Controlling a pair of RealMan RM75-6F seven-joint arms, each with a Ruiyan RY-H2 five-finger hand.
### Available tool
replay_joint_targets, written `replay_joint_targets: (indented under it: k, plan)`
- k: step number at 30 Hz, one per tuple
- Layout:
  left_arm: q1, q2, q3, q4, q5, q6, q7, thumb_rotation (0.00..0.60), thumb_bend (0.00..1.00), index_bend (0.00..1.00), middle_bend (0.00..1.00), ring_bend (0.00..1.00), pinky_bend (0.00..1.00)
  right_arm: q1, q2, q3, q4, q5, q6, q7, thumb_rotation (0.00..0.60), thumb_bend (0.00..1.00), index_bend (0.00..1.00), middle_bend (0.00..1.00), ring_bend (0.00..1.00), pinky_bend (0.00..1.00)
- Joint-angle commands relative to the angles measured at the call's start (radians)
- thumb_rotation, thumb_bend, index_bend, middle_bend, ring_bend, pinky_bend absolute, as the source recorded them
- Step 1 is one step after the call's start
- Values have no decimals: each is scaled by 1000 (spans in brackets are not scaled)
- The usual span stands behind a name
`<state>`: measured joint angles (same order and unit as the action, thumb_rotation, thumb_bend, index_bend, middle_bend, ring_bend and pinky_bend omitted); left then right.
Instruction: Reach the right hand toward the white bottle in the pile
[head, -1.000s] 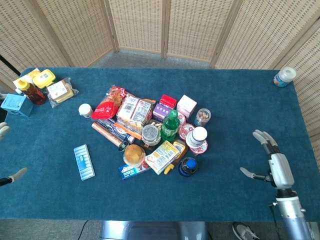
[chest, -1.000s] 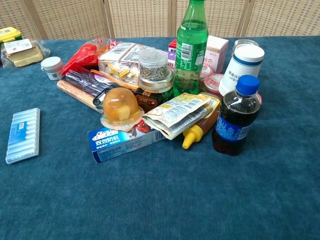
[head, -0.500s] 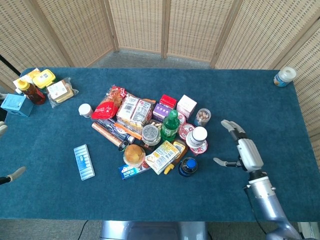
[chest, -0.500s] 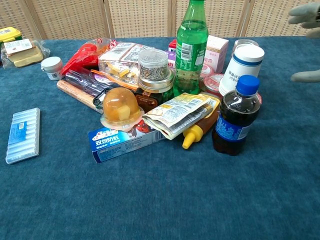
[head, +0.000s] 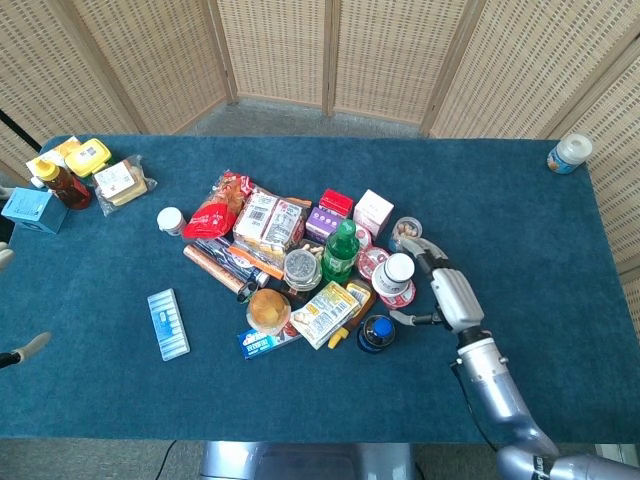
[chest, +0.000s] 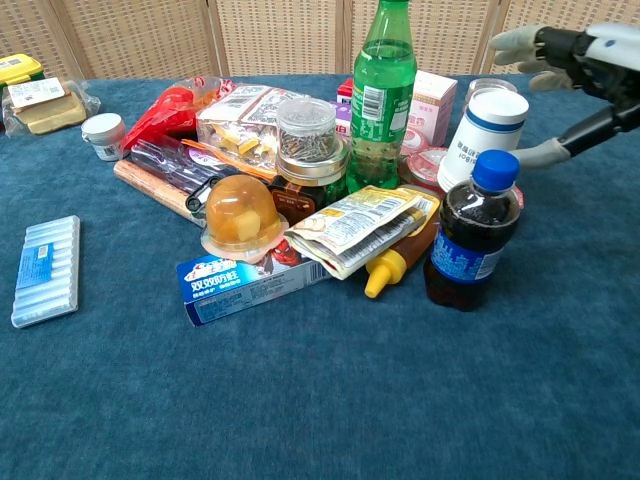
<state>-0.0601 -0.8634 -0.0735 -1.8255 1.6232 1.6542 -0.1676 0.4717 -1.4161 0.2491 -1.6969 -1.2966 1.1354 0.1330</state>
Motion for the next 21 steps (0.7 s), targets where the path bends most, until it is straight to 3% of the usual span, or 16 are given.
replay_joint_targets:
  k: [1,10,11,12,14,16,17,21]
  plan:
    - [0,1,-1,1,-4,-1,-3,600,128,0,0,0,0,25,-26,18,21,31,-19,-22,600,0,0,0,0,0]
    - [-2,0,-5,7,-17,-8,-8,600,129,0,0,0,0,63,-98,41,100,85,-22,-52,600,0,1,5,2,0]
    - [-2,0,-5,7,-19,-10,-8,600,128,0,0,0,0,62,-113,43,117,78,-3,-51,600,0,27,56,44,10]
    - [-3,0,-5,8,-20,-11,-9,600,128,0,0,0,0,60,-128,45,134,69,17,-50,600,0,67,122,101,52]
    - [-4,0,-6,9,-23,-13,-9,600,128,0,0,0,0,58,-156,46,167,52,51,-44,600,0,268,417,386,324]
    - [-5,-1,-7,9,-23,-15,-8,600,127,0,0,0,0,57,-167,41,184,41,60,-37,600,0,423,606,587,547]
    - [-5,-1,-7,8,-23,-16,-7,600,127,0,0,0,0,57,-169,39,190,36,63,-35,600,0,477,667,647,606]
    - [-4,-1,-6,7,-22,-15,-6,600,127,0,0,0,0,49,-181,37,206,21,92,-24,600,0,562,744,721,689]
